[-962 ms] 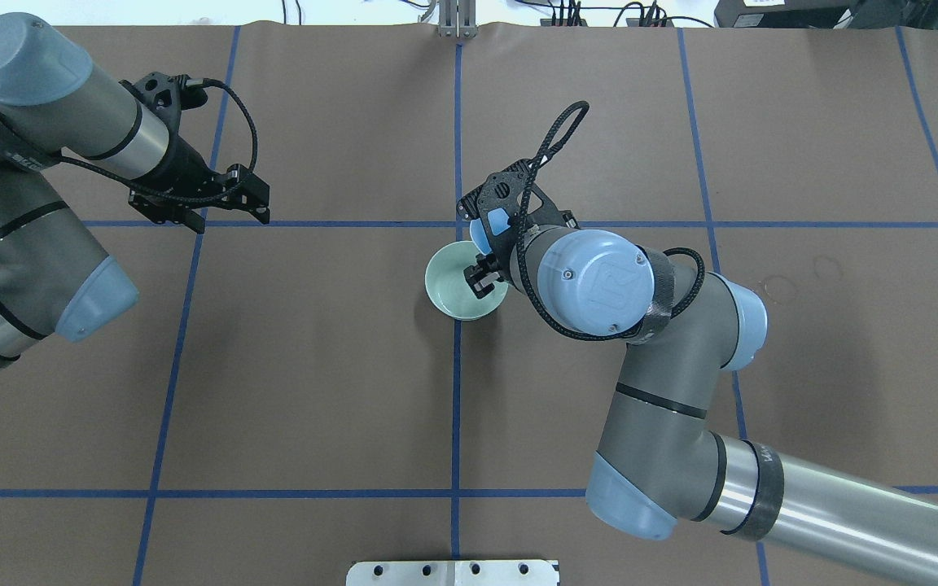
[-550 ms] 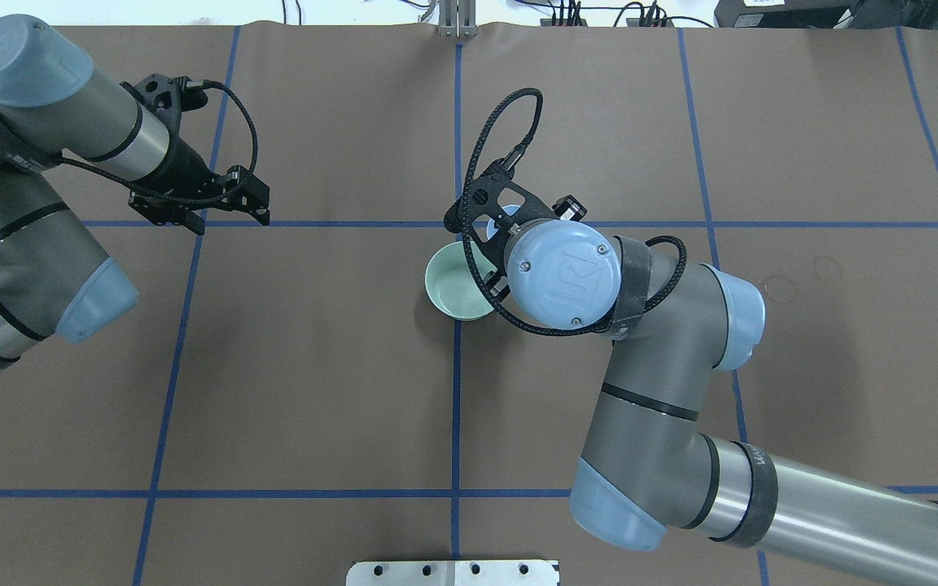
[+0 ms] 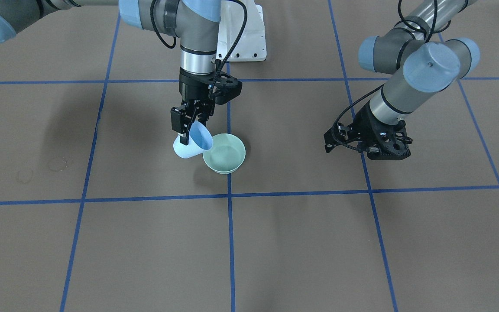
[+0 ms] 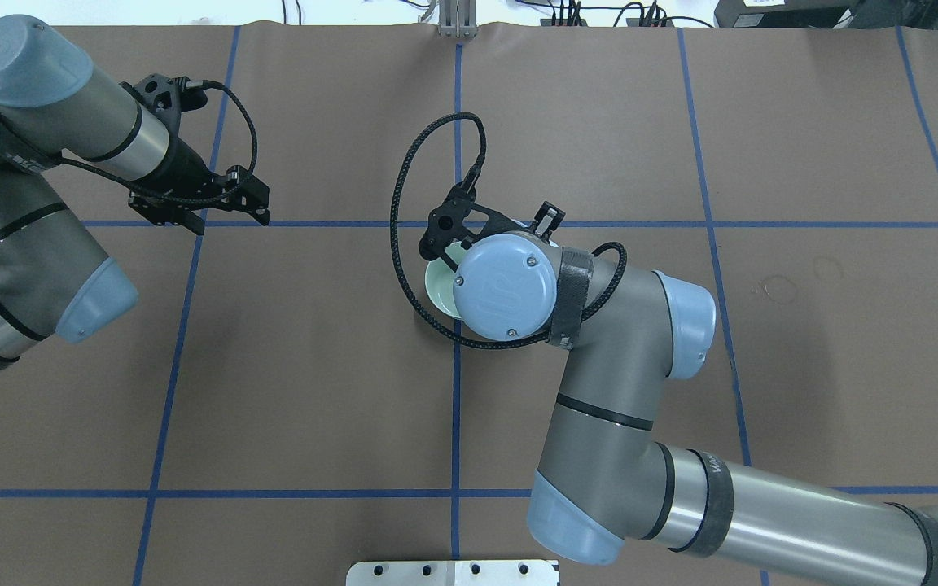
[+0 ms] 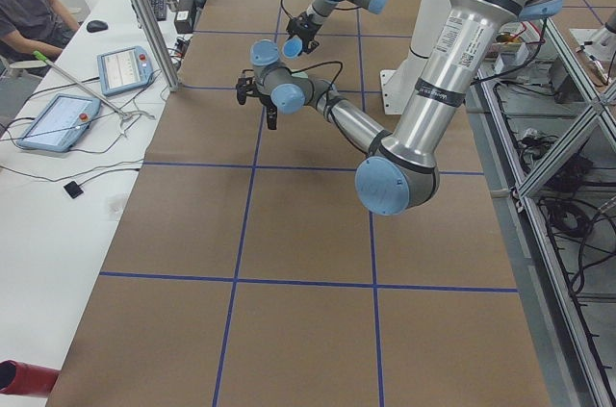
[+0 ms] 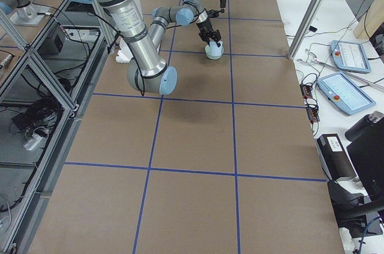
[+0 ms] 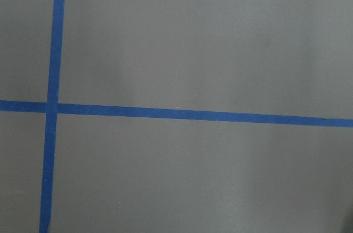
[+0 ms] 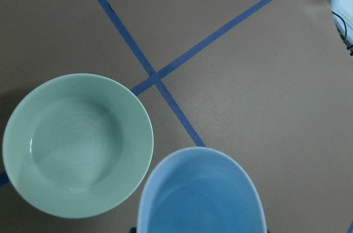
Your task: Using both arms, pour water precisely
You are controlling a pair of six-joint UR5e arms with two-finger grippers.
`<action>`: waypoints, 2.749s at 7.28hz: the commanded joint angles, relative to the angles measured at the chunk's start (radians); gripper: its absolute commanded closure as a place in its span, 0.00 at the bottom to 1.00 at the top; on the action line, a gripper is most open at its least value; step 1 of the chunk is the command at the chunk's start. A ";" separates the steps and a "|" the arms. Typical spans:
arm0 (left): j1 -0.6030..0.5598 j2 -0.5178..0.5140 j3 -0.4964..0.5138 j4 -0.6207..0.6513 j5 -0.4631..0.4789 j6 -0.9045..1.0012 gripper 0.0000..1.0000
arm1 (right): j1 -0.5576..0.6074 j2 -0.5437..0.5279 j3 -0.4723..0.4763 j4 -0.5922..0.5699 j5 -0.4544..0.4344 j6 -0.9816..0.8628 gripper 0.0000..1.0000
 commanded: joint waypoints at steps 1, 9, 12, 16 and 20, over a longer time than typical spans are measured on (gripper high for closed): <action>0.000 0.001 0.002 -0.001 0.000 0.000 0.01 | -0.030 0.032 -0.033 -0.009 -0.037 -0.068 1.00; 0.000 0.015 0.002 -0.001 -0.002 0.009 0.01 | -0.072 0.159 -0.166 -0.218 -0.257 -0.384 1.00; 0.000 0.021 0.000 -0.002 -0.002 0.011 0.01 | -0.078 0.161 -0.175 -0.216 -0.278 -0.454 1.00; 0.000 0.021 -0.002 -0.002 -0.002 0.011 0.01 | -0.089 0.161 -0.193 -0.216 -0.336 -0.540 1.00; 0.000 0.021 -0.003 -0.002 -0.014 0.009 0.01 | -0.095 0.161 -0.199 -0.219 -0.377 -0.627 1.00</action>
